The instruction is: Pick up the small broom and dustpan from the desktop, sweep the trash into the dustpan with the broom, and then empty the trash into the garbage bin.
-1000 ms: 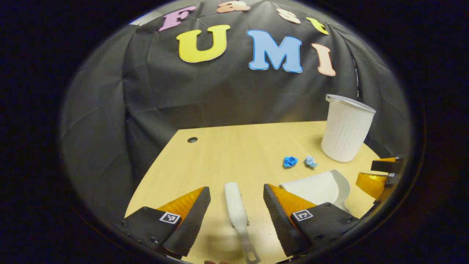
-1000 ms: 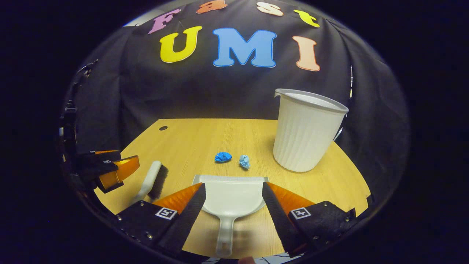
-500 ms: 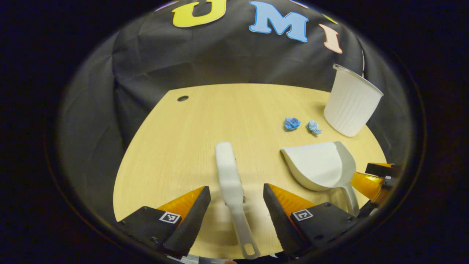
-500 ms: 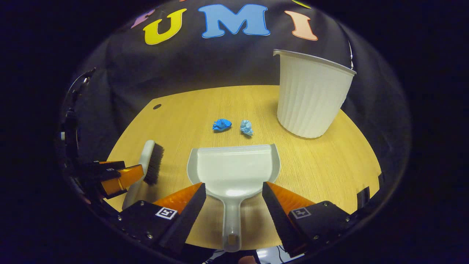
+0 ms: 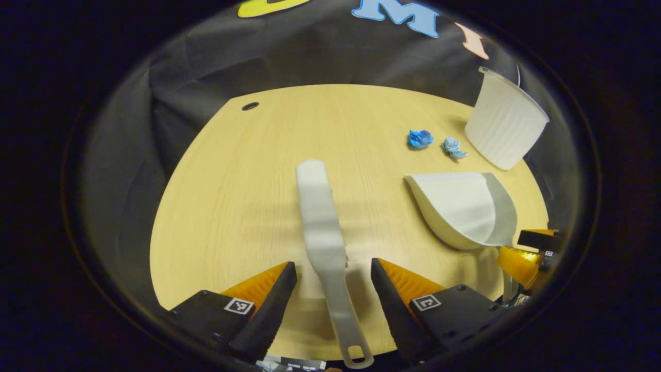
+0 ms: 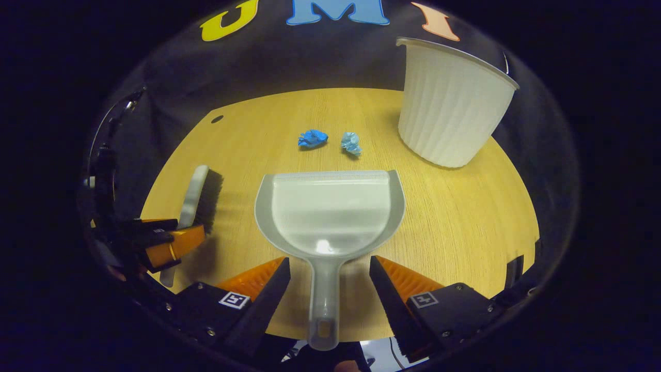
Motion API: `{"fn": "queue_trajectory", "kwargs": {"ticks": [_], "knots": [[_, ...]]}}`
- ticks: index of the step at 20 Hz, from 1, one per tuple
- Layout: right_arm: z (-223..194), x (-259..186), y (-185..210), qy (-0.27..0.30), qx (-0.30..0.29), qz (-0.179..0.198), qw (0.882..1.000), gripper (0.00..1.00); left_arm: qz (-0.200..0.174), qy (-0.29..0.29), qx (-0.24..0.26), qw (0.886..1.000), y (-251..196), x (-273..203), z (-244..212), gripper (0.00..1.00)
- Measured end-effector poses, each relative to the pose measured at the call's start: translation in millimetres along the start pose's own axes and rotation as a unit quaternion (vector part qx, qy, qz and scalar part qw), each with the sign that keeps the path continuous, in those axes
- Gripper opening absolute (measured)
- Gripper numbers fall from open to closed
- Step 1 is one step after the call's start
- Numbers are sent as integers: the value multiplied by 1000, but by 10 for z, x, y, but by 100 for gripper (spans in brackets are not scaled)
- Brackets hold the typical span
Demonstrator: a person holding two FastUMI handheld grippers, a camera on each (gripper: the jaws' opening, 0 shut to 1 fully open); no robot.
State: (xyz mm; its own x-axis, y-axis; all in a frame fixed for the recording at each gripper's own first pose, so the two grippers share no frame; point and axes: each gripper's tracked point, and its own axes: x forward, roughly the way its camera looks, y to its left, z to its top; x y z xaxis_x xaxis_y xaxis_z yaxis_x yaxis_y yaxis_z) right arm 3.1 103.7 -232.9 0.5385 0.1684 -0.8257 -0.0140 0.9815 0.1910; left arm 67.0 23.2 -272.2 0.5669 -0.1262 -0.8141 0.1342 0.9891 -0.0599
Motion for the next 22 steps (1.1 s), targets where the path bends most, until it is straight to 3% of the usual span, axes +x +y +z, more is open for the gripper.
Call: {"fn": "queue_trajectory", "kwargs": {"ticks": [4,6,7,11,12,15,16,18,19,20,22], "knots": [[-130,147,50,41,-11,5,999,96,3,17,3,1000,31,122,-15,98],[-129,241,62,48,-7,10,999,96,3,26,4,1000,38,187,-22,92],[-134,284,56,52,-7,8,999,96,5,29,6,1000,53,218,-19,98],[-136,421,58,62,-7,9,998,96,12,36,18,999,97,308,13,95],[-141,429,63,64,-5,11,998,95,15,36,21,999,112,323,21,90],[-140,463,48,69,-3,7,998,76,17,39,22,999,106,366,28,78],[-146,492,48,70,-2,9,998,71,18,40,22,999,110,380,27,65],[-174,519,6,73,-3,3,997,67,18,39,20,999,100,399,41,65],[-171,482,28,73,0,4,997,45,17,38,21,999,88,402,39,62],[-193,493,13,77,0,8,997,40,15,37,26,999,84,395,57,54],[-186,478,19,75,2,8,997,38,12,30,32,999,88,399,97,51]]}}
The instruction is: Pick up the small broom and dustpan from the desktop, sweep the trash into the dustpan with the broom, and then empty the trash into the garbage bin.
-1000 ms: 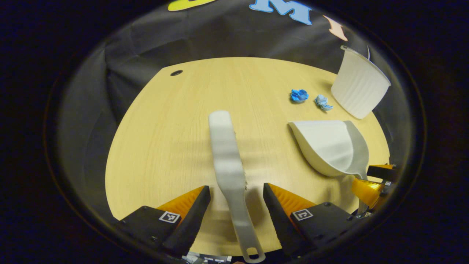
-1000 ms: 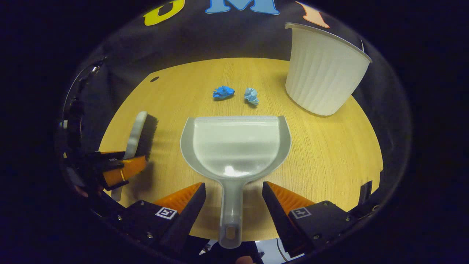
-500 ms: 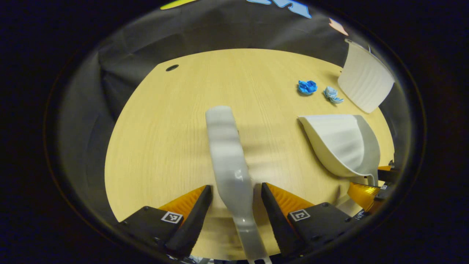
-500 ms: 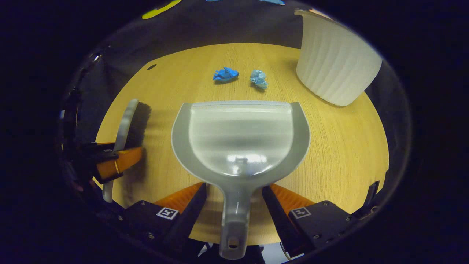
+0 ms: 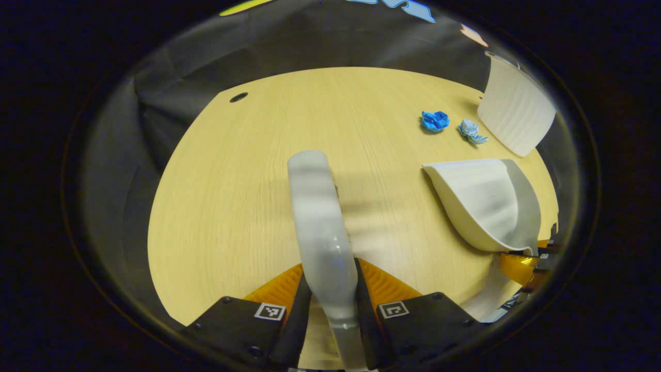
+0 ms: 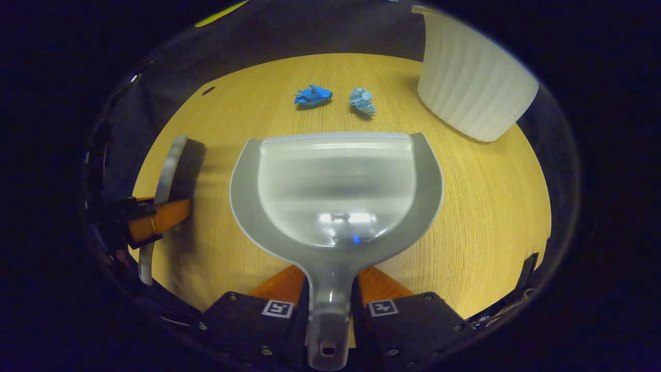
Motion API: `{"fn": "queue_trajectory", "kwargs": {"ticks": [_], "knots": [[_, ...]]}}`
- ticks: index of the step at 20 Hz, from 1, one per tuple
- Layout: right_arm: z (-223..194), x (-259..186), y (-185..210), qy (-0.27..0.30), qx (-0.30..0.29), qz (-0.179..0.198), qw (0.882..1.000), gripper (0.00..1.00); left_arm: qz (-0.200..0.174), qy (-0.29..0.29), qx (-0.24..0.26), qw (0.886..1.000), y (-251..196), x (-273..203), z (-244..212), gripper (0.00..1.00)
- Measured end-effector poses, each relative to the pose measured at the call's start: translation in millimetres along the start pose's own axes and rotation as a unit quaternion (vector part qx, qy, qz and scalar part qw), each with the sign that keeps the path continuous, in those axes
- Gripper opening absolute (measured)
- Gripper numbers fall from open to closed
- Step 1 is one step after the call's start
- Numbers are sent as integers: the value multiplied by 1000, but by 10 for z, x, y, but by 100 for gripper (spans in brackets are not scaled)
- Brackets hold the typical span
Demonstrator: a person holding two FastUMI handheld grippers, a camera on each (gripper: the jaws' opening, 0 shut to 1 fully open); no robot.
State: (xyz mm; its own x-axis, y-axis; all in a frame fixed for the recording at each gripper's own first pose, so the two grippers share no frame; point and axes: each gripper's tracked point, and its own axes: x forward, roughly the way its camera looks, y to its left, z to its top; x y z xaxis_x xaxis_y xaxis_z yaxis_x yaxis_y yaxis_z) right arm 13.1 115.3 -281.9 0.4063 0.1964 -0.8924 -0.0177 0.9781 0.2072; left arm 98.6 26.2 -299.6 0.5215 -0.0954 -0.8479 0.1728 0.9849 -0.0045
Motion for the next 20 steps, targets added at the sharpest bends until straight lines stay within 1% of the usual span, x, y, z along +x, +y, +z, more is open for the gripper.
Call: {"fn": "queue_trajectory", "kwargs": {"ticks": [1,2,3,4,5,6,11,17,19,20], "knots": [[-1,0,-11,2,-4,1,1000,35,-1,-3,1,1000,-10,9,4,48],[15,14,-7,-2,-5,2,1000,35,-3,-6,6,1000,-7,17,23,51],[21,28,-14,-2,-7,4,1000,35,-4,-8,11,1000,-2,32,49,45],[30,29,-29,-5,-8,5,1000,35,-6,-9,19,1000,-1,42,77,48],[33,58,-28,-8,-11,7,1000,33,-6,-11,19,1000,4,36,99,45],[36,35,-32,-9,-14,9,1000,33,-11,-12,20,1000,-2,33,137,41],[75,13,-151,-20,-29,13,999,33,-27,-29,29,999,-70,108,476,45],[138,30,-340,-16,-48,20,999,33,-44,-40,67,996,-218,265,907,46],[167,37,-403,-15,-51,23,998,33,-42,-47,92,994,-264,346,1086,41],[173,37,-428,-15,-52,25,998,33,-43,-50,103,992,-300,383,1171,42]]}}
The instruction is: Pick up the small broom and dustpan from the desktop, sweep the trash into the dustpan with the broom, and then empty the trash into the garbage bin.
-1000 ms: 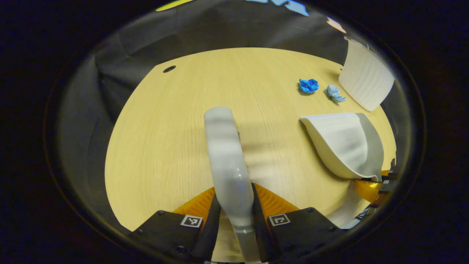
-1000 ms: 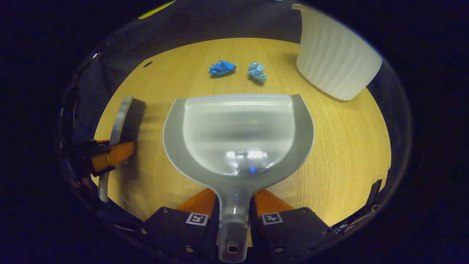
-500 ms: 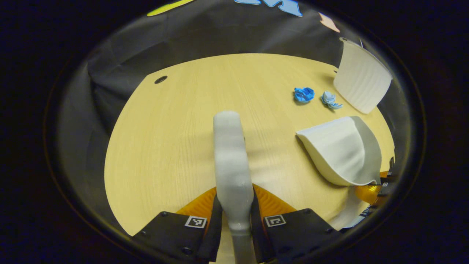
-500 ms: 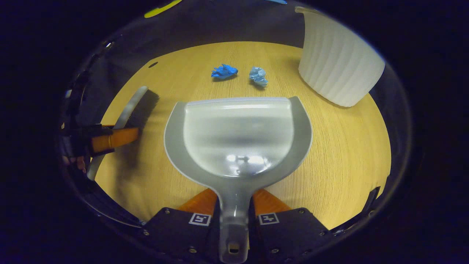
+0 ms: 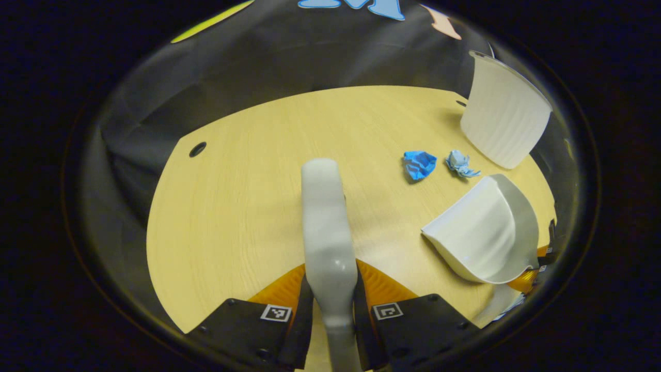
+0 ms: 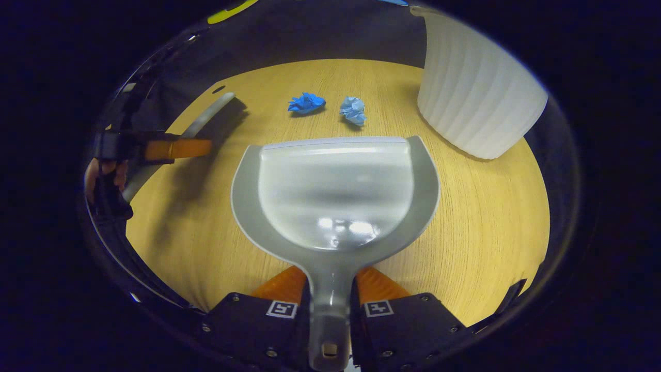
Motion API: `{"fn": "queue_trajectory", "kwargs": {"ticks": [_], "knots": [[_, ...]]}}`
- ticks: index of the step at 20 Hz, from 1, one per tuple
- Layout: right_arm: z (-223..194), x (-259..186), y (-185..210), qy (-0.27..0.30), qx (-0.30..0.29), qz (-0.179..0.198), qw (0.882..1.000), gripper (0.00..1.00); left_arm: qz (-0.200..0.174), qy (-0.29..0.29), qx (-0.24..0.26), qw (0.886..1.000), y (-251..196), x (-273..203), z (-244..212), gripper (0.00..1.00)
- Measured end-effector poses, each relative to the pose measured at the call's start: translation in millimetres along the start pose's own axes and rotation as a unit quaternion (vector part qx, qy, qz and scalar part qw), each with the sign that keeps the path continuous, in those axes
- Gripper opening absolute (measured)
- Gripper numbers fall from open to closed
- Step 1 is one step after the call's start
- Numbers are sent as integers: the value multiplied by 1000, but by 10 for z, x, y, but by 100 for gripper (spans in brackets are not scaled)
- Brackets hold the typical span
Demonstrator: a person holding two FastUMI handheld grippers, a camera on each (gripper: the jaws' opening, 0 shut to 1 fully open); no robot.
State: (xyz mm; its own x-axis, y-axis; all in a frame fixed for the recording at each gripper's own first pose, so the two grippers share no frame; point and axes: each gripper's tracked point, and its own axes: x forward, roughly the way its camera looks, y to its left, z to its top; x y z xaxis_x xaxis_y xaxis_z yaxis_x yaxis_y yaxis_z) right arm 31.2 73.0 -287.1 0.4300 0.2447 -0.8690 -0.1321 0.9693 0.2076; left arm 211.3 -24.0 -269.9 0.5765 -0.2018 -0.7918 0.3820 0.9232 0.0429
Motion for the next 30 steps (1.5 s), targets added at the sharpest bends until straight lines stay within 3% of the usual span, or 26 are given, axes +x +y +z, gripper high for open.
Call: {"fn": "queue_trajectory", "kwargs": {"ticks": [10,14,19,30], "knots": [[179,43,-277,10,-47,20,999,33,-30,1,84,996,-326,552,560,46],[226,34,-310,18,-57,24,998,33,-50,0,144,988,-513,682,749,43],[234,27,-319,17,-62,31,997,32,-97,0,214,972,-936,726,867,46],[326,-169,-291,-2,-70,54,996,33,-217,16,320,922,-1704,432,885,46]]}}
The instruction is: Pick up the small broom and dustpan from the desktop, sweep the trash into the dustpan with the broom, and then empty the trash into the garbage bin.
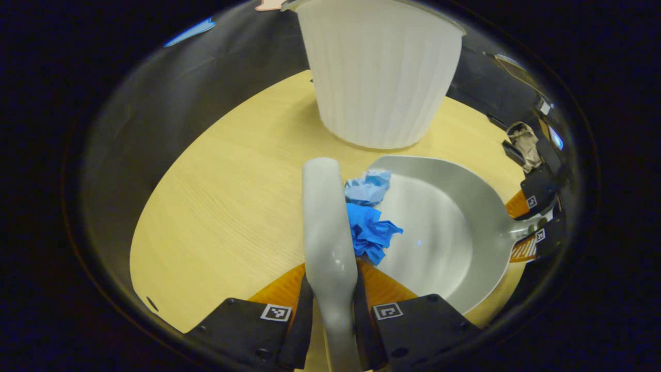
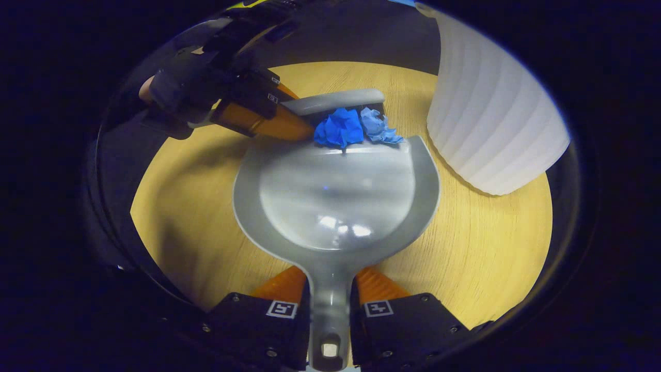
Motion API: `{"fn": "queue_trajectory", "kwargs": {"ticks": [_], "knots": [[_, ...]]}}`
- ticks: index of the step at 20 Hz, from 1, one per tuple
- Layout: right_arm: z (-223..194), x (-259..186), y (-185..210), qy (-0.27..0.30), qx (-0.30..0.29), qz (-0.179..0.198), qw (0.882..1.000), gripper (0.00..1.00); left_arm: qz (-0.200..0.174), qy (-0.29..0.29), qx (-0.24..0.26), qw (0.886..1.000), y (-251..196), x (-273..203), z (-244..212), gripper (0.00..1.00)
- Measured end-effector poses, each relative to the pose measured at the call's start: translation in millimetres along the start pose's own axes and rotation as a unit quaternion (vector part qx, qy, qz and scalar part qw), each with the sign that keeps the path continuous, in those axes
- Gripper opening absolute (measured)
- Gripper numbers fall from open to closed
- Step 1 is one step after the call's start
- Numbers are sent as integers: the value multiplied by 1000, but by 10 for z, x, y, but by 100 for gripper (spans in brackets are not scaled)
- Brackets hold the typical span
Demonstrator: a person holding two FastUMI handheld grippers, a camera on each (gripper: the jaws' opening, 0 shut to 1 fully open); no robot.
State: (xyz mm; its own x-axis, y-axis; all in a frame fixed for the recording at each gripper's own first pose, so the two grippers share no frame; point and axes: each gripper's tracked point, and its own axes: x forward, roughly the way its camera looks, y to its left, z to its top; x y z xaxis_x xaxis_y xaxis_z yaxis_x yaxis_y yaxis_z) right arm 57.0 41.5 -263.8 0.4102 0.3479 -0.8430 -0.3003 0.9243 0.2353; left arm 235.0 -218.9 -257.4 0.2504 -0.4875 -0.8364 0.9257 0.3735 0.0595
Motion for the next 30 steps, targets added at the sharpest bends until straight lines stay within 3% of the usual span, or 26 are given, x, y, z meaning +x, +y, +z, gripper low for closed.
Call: {"fn": "queue_trajectory", "kwargs": {"ticks": [3,4,12,14,19,25,30], "knots": [[40,-31,1,-4,-1,1,1000,32,-30,-5,-1,1000,-254,-54,9,41],[24,-16,-6,-6,1,2,1000,32,-40,-6,-8,999,-320,-83,14,43],[158,-25,-46,-27,9,6,1000,33,-65,-16,-83,994,-644,-235,-41,45],[138,-5,-46,-34,20,8,999,33,-49,-21,-101,993,-616,-259,-57,41],[84,97,-134,-43,33,-5,999,32,-3,-59,-156,986,-398,-443,-13,45],[123,79,-107,-52,43,-23,997,32,58,-97,-221,969,-37,-796,-168,41],[111,125,-103,-67,42,-26,997,32,91,-112,-288,947,130,-856,-504,42]]}}
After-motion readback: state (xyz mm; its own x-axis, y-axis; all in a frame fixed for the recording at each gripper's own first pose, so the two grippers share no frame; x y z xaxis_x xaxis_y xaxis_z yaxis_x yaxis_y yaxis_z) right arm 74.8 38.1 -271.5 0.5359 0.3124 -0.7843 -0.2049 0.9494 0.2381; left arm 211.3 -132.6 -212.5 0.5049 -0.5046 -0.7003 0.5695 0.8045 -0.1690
